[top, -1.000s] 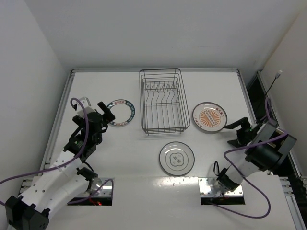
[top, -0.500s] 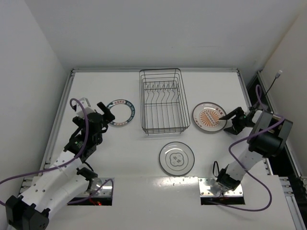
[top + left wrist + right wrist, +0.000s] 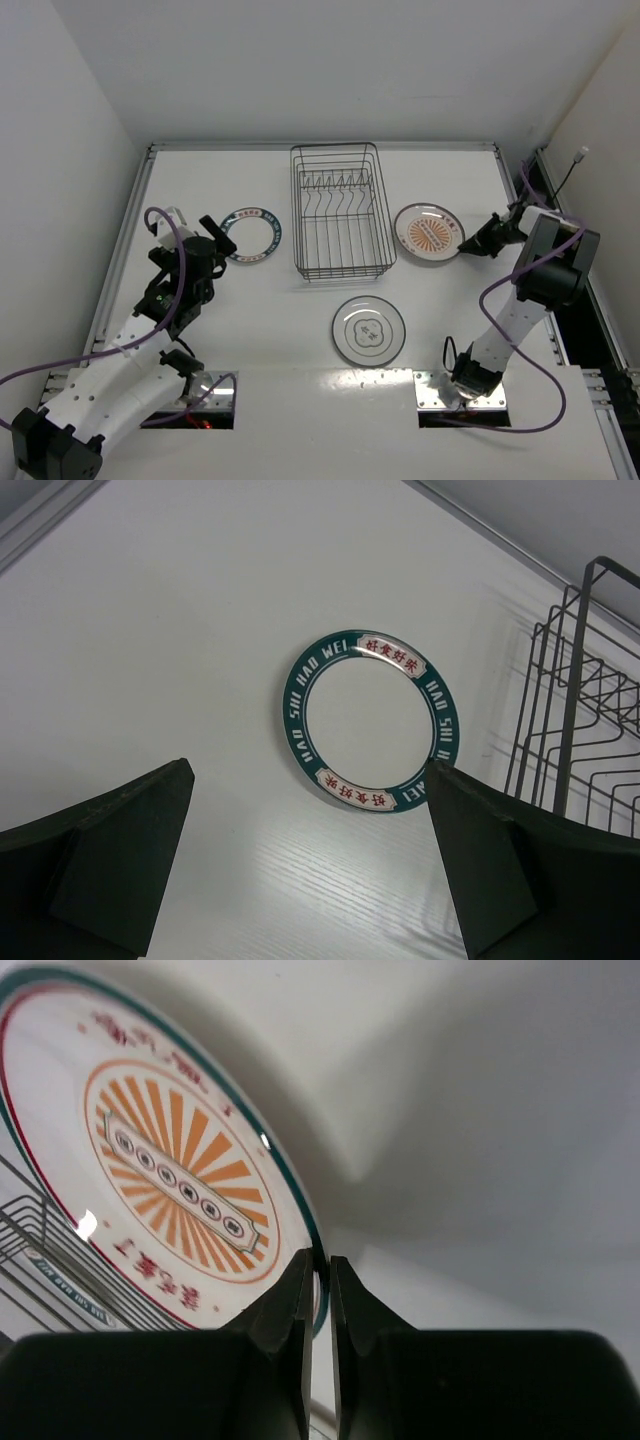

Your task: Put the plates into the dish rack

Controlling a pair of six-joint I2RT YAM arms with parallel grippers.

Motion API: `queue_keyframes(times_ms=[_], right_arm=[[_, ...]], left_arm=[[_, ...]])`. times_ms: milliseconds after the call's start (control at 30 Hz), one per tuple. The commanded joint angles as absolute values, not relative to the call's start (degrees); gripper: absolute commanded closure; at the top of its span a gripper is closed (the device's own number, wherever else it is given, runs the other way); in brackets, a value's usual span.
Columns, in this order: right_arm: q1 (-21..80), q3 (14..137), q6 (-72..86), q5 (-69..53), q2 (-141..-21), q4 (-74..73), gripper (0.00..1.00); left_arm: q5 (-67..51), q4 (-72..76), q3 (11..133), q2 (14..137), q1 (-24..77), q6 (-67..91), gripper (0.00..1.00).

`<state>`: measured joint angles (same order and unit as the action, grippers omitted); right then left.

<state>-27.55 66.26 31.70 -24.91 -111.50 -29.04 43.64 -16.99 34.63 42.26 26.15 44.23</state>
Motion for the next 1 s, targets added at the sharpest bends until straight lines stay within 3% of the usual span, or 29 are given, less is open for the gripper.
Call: queue_keyframes(times_ms=[0, 100, 167, 267, 433, 467, 633, 867, 967], right_arm=[[-26.20, 69.79, 29.27, -23.55, -112.85, -32.77, 0.98], [-25.50, 72.32, 27.08, -23.55, -114.16, -34.36, 0.91], [-25.49, 73.47, 26.02, -23.55, -115.48, -36.20, 0.76], [-25.49, 76.28, 24.44, -23.55, -117.24, -39.10, 0.65], [-24.96, 81.82, 23.20, -24.08, -121.63, -43.06, 0.62], [-24.96, 82.78, 22.07, -24.08, -122.42, -43.68, 0.64], [-24.96, 90.96, 19.95, -24.79, -127.70, -50.18, 0.98], [-25.49, 85.01, 18.37, -26.10, -122.02, -46.07, 1.00], [-24.88, 73.00, 19.77, -26.10, -114.29, -39.13, 1.00]], left_arm=[[45.44, -18.10, 35.59, 41.66, 25.66, 45.00, 0.00], [46.14, -18.63, 35.60, 41.13, 25.66, 45.00, 0.00], [46.67, -18.63, 35.60, 41.13, 25.66, 45.00, 0.00], [47.19, -19.25, 36.12, 41.13, 25.66, 45.00, 0.00], [47.20, -19.25, 36.12, 41.13, 25.66, 45.53, 0.00], [47.20, -19.25, 36.12, 41.13, 25.66, 45.53, 0.00], [47.72, -19.78, 36.12, 41.13, 25.66, 45.53, 0.00], [47.72, -19.78, 36.65, 41.13, 25.66, 45.53, 0.00], [47.72, -20.30, 36.65, 41.13, 25.66, 46.05, 0.00]])
